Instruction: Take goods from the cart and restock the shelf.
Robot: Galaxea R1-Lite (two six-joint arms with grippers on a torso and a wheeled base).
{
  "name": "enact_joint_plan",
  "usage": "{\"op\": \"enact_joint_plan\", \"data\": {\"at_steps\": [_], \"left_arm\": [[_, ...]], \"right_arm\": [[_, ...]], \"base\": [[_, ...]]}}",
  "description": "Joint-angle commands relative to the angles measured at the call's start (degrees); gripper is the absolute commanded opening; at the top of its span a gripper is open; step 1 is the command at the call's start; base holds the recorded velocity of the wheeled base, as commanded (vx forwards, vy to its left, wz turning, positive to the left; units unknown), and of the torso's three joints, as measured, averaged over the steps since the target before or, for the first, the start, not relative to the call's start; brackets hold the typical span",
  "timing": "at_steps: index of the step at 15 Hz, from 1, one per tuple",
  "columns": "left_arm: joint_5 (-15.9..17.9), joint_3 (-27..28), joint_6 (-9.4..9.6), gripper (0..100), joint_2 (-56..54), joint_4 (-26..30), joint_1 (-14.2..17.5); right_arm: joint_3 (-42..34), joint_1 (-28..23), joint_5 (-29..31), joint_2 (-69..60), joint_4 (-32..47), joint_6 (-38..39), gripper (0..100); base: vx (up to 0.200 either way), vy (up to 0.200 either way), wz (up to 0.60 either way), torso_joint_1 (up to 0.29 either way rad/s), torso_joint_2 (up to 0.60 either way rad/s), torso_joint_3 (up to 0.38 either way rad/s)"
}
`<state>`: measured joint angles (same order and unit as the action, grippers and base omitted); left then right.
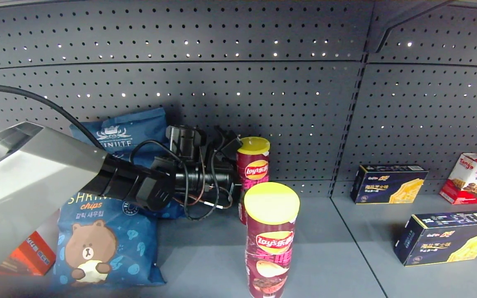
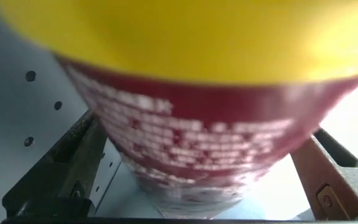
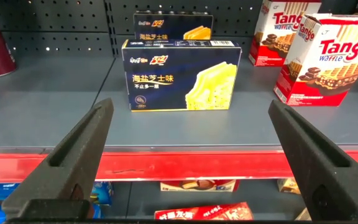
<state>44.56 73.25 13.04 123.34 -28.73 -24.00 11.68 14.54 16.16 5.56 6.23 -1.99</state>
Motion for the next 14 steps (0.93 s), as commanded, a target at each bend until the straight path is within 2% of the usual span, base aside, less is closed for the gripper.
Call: {"op": "enact_joint_plan", "data": {"at_steps": [1,4,14], "left_arm": [[0.00,-0.48,-0.04,100,-0.47,-0.01,0.10],[0.00,-1.27,-0.04,100,-2.76,0.08,0.54],[0.00,-10.94,0.14,100,-13.57,-0.18,3.35]], "right_arm": [[0.01,0.05,0.01,0.15,0.01,-0.03,100],[0.36,0.05,0.01,0.07,0.01,-0.12,100],[1.42,0.05,0.01,0.07,0.01,-0.21,100]], "base": [[0.000,0.000,0.00,0.000,0.00,0.000],[0.000,0.000,0.00,0.000,0.00,0.000],[0.000,0.000,0.00,0.000,0.00,0.000]]}}
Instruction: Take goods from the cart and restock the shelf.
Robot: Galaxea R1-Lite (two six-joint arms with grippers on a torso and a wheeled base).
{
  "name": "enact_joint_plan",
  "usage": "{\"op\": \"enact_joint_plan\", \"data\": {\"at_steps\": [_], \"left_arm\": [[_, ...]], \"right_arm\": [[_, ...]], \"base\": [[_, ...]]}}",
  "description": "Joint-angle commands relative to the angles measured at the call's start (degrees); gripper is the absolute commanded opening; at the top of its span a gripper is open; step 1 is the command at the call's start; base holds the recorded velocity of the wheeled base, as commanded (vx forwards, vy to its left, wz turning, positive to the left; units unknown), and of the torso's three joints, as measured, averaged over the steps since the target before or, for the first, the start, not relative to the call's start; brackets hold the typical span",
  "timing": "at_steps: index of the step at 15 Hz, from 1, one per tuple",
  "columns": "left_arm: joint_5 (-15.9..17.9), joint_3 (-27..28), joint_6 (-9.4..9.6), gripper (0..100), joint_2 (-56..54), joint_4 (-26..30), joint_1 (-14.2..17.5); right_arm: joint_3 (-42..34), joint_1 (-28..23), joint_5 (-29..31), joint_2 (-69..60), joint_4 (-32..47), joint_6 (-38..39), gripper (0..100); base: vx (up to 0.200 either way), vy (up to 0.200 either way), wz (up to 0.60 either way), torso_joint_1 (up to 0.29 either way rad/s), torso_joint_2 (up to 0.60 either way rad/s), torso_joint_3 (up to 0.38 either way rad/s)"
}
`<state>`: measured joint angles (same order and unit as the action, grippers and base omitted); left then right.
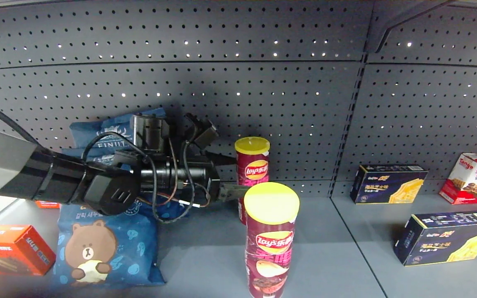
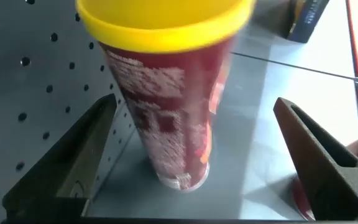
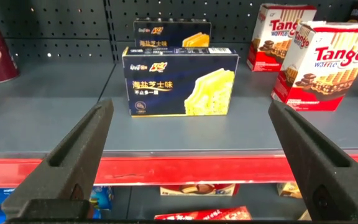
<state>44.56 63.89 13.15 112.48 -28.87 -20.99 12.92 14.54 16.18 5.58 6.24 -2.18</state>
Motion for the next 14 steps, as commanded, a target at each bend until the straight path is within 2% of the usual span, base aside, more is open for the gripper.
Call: {"op": "enact_joint_plan", "data": {"at_steps": [1,5,6,7,10,12,14], "left_arm": [[-0.87,-2.72,0.03,100,-4.29,-0.05,1.30],[-9.22,-9.49,-0.15,100,-11.06,0.21,1.83],[-10.46,-10.54,-0.23,100,-12.38,0.21,1.83],[-11.16,-10.98,-0.23,100,-13.17,0.30,1.92],[-16.08,-10.89,-0.06,100,-15.89,4.35,1.39],[-19.77,-11.33,0.03,100,-17.12,5.05,-0.63],[-20.74,-11.60,0.03,100,-17.38,5.31,-2.30]], "right_arm": [[0.17,0.05,-0.01,0.04,0.00,-0.02,100],[0.17,0.05,-0.01,0.04,0.00,-0.02,100],[0.17,-0.04,-0.01,0.04,0.09,-0.02,100],[0.26,-0.04,-0.01,0.04,0.09,-0.02,100],[0.44,-0.04,0.08,0.04,0.35,-0.02,100],[0.44,-0.04,0.17,0.04,0.44,-0.02,100],[0.44,-0.04,0.26,0.13,0.53,-0.02,100]], "base": [[0.000,0.000,0.00,0.000,0.00,0.000],[0.000,0.000,0.00,0.000,0.00,0.000],[0.000,0.000,0.00,0.000,0.00,0.000],[0.000,0.000,0.00,0.000,0.00,0.000],[0.000,0.000,0.00,0.000,0.00,0.000],[0.000,0.000,0.00,0.000,0.00,0.000],[0.000,0.000,0.00,0.000,0.00,0.000]]}}
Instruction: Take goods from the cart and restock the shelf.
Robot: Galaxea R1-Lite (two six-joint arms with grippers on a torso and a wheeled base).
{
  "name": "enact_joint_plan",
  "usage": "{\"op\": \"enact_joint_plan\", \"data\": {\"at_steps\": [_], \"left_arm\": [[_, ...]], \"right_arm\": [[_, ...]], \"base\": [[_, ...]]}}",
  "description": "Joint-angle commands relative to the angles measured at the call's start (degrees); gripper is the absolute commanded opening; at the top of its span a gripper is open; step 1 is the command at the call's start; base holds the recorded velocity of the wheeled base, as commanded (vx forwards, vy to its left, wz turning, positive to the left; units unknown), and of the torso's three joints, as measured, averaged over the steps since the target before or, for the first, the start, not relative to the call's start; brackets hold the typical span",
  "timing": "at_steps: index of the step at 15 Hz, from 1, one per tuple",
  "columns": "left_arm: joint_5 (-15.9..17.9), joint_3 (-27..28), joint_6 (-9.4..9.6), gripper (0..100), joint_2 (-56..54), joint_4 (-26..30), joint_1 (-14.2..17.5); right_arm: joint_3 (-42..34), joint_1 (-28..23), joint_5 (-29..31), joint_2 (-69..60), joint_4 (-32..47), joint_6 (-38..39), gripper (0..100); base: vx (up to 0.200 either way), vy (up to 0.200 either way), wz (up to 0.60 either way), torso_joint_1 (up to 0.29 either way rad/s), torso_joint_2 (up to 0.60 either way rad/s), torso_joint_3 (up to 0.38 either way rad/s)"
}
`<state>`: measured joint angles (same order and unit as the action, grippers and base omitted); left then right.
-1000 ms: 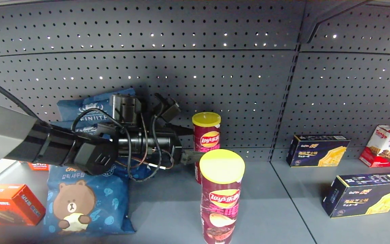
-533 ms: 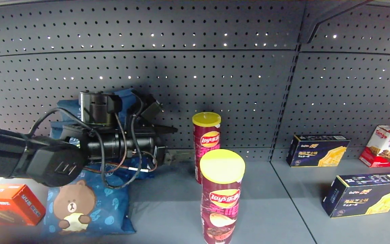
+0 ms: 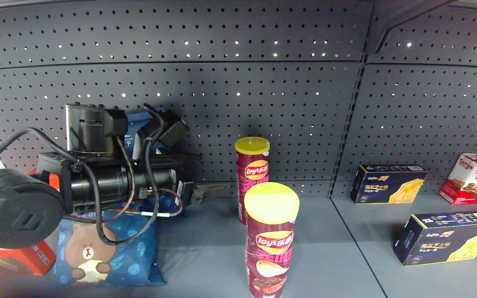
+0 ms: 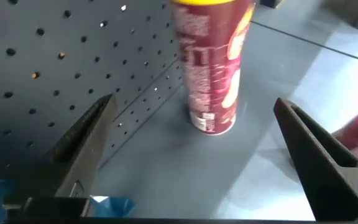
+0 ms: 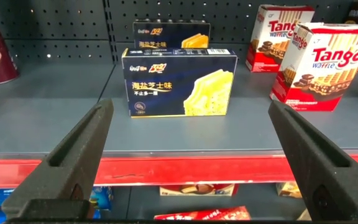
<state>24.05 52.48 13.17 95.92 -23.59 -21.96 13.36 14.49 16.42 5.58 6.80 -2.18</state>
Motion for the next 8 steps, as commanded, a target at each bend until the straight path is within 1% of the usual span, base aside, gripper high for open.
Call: {"op": "enact_joint_plan", "data": {"at_steps": [1,3,8], "left_arm": [[-0.32,-0.19,0.11,100,-0.64,0.03,-1.69],[-0.41,-0.19,0.28,100,0.32,0.03,-1.69],[-3.57,0.08,0.37,100,3.40,0.12,-2.48]], "right_arm": [[0.00,0.01,0.01,0.04,0.05,-0.02,100],[0.26,0.10,0.19,0.04,0.05,-0.02,100],[0.09,0.01,0.19,0.13,0.14,-0.02,100]], "base": [[0.000,0.000,0.00,0.000,0.00,0.000],[0.000,0.000,0.00,0.000,0.00,0.000],[0.000,0.000,0.00,0.000,0.00,0.000]]}}
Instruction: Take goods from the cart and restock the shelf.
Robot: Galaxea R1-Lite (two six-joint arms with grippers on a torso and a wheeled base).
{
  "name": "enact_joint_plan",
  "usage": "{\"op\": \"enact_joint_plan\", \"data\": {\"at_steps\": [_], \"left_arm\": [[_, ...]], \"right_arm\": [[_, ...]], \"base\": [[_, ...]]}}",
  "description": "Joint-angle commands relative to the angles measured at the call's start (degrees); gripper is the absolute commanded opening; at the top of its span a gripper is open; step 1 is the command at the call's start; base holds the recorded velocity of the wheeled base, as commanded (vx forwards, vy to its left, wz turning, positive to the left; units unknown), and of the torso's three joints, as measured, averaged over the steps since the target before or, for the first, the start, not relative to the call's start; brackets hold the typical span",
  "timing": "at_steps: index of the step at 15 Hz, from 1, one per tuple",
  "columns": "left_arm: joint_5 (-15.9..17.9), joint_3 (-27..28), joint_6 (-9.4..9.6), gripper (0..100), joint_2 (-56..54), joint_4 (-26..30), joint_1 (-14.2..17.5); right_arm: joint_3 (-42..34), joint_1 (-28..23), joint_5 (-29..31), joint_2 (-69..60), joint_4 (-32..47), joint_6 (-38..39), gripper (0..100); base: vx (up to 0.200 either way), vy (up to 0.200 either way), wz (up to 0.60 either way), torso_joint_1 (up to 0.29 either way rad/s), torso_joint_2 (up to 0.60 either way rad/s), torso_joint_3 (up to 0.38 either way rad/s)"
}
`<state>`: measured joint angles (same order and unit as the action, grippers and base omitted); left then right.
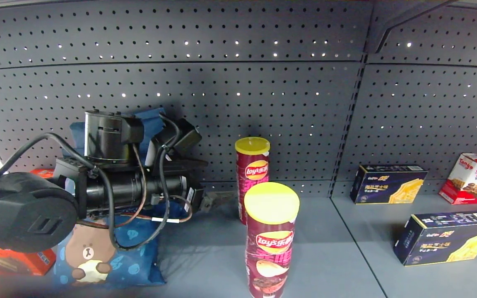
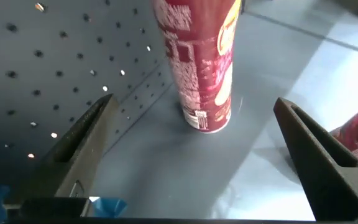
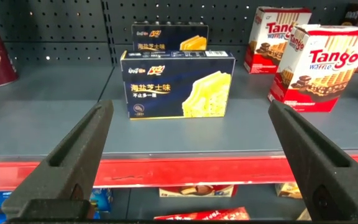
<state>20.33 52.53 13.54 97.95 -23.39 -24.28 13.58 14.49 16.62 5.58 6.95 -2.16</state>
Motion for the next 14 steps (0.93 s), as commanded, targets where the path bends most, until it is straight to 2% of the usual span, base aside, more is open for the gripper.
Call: {"op": "enact_joint_plan", "data": {"at_steps": [1,4,8,10,14], "left_arm": [[-1.09,0.47,-0.01,100,1.98,0.45,-0.24],[-5.04,1.96,-0.01,100,3.21,3.44,-1.73],[-5.66,4.78,0.08,100,5.32,3.88,-3.23],[-7.59,6.62,0.08,100,7.25,3.97,-4.54],[-8.29,8.12,0.08,100,8.48,3.97,-4.81]], "right_arm": [[-0.22,0.10,0.00,0.13,-0.01,-0.04,100],[-0.40,0.01,0.00,0.13,-0.09,-0.04,100],[-0.40,0.01,0.00,0.04,-0.09,-0.04,100],[-0.13,0.01,0.08,0.04,-0.09,-0.04,100],[-0.22,0.01,0.08,0.04,-0.01,-0.04,100]], "base": [[0.000,0.000,0.00,0.000,0.00,0.000],[0.000,0.000,0.00,0.000,0.00,0.000],[0.000,0.000,0.00,0.000,0.00,0.000],[0.000,0.000,0.00,0.000,0.00,0.000],[0.000,0.000,0.00,0.000,0.00,0.000]]}}
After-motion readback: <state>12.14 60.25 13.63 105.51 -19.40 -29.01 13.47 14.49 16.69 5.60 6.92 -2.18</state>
